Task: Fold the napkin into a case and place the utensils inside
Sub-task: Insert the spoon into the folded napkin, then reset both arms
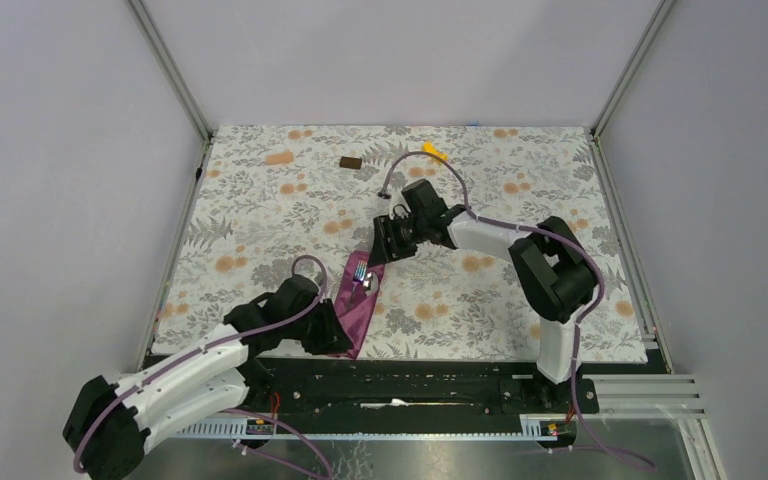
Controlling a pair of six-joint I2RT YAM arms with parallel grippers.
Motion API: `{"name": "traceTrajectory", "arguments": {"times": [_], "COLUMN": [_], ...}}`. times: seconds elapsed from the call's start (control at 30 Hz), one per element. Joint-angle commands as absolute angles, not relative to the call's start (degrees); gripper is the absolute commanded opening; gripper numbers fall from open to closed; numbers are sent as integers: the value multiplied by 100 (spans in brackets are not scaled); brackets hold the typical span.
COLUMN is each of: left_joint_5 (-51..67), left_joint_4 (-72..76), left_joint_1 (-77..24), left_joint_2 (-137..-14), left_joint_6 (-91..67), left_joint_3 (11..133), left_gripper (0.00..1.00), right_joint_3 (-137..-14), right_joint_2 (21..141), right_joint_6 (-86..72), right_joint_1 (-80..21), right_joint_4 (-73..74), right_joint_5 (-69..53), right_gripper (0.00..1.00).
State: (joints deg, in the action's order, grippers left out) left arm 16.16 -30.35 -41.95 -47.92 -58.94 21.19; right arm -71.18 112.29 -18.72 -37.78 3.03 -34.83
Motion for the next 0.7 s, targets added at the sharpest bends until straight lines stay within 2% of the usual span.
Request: {"name": "traceTrajectory", "arguments": {"times": [0.0,0.1,0.27,0.53,0.67], "left_joint_5": [1587,1567,1310,592,409], "left_joint_4": [-3033,-3024,-3104,-3284,-3286], "left_joint_1": [-4212,-4207,-4208,-4210,-4205], "left_joint_2": [-4138,-3783,-3511,-3026,-2984], "left_joint_6": [-5884,-5878,-5646,-5400,-5384], "left_joint_3": [2381,2477,2896,3398,3431], "left_gripper": [33,39,40,45,46], "right_joint_3": [-6937,-6663,-6627,-6797,-7126], "right_joint_2": [10598,10582,10976,11597,11959], "right_joint_6": [-2334,-2714,-3018,-3158,-3121], "right_joint_1": [-3668,-3596,-3580,-3607,-3664], "right_joint_4": [580,266,-155,-607,-686], "right_joint_5": [-2567,-2520,-2619,-2932,-2997], "right_gripper": [56,54,40,27,15]}}
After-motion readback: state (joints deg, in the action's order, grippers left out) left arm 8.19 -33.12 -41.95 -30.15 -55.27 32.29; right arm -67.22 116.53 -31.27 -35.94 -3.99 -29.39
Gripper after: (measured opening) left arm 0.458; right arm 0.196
